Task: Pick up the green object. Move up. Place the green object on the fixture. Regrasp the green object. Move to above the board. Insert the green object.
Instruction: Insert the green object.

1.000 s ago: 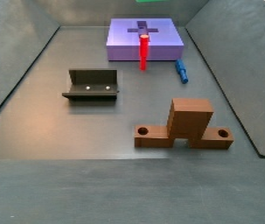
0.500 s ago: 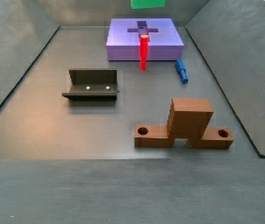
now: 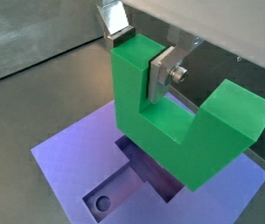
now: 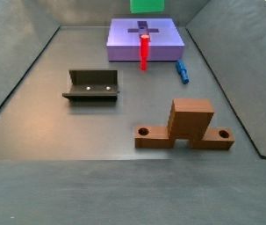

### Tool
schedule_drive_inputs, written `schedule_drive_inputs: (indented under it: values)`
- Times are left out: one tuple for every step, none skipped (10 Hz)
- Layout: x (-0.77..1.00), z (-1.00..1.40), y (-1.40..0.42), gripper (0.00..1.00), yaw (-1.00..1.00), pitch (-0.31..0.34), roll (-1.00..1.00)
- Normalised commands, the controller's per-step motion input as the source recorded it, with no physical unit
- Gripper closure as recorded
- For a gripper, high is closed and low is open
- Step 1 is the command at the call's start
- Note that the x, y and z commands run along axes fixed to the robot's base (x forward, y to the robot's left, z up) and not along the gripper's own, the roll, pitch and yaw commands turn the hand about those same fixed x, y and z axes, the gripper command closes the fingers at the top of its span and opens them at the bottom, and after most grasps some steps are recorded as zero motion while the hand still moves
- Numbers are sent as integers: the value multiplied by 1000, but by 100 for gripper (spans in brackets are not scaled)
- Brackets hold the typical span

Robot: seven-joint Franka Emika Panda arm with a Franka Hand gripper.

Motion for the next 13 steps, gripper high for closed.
schedule_drive_inputs:
  values:
    - [174,-151,-66,100,0,0,60]
    - [286,-151,-151,100,0,0,96]
    - [503,-186,-203,100,-171,4,186]
    - [414,-186,-240,100,-434,21,319]
    - [360,-149,-206,100,-446,24,360]
    - [131,-177,-57,100,-260,24,274]
    - [14,-254,0,100,-74,0,137]
    - [0,-274,89,100,-40,0,0]
    - [0,-286,109,100,-29,0,-11]
    - [0,-326,94,100,-40,-13,-67]
    - [-3,-306,74,100,-57,-17,-36]
    - [-9,-289,54,100,-86,-10,0]
    - [-9,-257,49,100,-97,-1,0]
